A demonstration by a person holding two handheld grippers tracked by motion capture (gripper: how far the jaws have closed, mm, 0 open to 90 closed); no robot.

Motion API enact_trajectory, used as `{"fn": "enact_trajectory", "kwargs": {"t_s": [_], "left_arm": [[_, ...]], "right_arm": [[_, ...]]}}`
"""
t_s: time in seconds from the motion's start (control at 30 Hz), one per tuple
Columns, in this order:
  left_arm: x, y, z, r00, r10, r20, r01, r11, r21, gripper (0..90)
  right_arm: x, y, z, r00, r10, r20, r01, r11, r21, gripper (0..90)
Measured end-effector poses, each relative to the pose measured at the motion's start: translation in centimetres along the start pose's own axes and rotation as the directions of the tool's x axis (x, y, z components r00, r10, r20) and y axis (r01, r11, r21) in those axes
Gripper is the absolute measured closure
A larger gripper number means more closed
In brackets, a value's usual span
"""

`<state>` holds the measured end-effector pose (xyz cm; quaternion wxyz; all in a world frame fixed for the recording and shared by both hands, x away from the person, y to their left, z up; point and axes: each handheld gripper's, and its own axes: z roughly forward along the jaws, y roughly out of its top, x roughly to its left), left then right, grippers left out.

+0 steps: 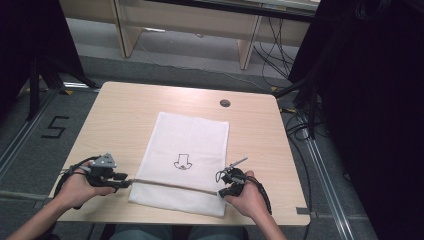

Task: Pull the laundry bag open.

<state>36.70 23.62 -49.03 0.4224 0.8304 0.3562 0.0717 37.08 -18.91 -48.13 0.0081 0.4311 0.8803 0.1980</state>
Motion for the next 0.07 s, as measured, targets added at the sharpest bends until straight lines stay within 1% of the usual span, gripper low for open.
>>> {"fn": "enact_trajectory", "kwargs": {"t_s": [0.03,0.07], "left_arm": [[-0.01,0.24,-0.2,0.9999,-0.011,0.012,0.011,0.9991,-0.04,50.6],[0.03,0.5,-0.34,1.0,-0.007,0.007,0.007,0.9956,-0.094,47.3]], "right_arm": [[-0.02,-0.01,-0.17,0.9997,0.003,-0.023,-0.004,1.0,-0.012,71.6],[0.02,-0.01,-0.21,0.9989,0.02,-0.042,-0.021,1.0,-0.018,65.7]]}}
